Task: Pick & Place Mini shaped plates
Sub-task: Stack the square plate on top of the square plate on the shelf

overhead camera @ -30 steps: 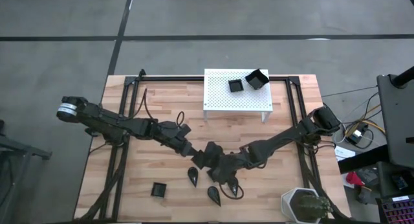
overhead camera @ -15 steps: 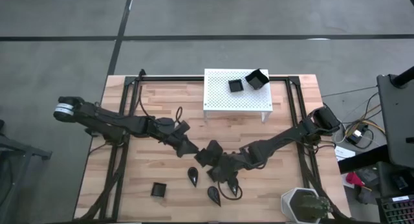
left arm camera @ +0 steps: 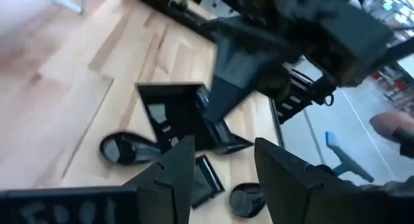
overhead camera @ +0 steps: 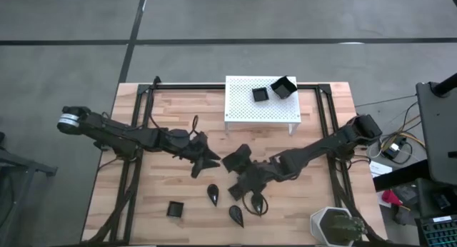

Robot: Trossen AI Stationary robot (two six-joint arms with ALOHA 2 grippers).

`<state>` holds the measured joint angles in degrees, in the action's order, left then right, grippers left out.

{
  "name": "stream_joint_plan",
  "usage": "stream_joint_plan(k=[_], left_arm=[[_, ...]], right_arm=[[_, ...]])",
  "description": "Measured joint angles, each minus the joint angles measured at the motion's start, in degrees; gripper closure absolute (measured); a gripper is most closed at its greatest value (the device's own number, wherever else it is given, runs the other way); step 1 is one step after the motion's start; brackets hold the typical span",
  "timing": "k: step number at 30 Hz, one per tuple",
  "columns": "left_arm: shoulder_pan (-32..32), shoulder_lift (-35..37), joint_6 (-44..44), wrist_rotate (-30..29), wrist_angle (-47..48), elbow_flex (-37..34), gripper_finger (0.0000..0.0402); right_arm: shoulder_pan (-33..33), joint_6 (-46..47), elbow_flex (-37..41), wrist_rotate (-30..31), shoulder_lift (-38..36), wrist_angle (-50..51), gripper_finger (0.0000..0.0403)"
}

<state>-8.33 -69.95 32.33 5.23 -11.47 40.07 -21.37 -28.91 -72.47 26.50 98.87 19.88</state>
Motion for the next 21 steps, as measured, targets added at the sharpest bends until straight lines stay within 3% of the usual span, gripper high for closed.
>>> stream_joint_plan(k=[9,17,21], left_arm=[[-3.52,0.04,-7.32,-0.65,-3.38,-0.04,0.025],[-5.23,0.04,-10.61,-0.69,-7.85,-0.04,0.025],[-5.5,0.04,-12.14,-0.68,-8.36,-0.04,0.025]], right_arm=[[1.64,3.07,3.39,5.47,-9.4,6.99,0.0395],[8.41,-3.2,9.68,6.69,-19.69,6.26,0.0395],[13.76,-8.49,12.72,4.14,-23.56,5.64,0.0395]])
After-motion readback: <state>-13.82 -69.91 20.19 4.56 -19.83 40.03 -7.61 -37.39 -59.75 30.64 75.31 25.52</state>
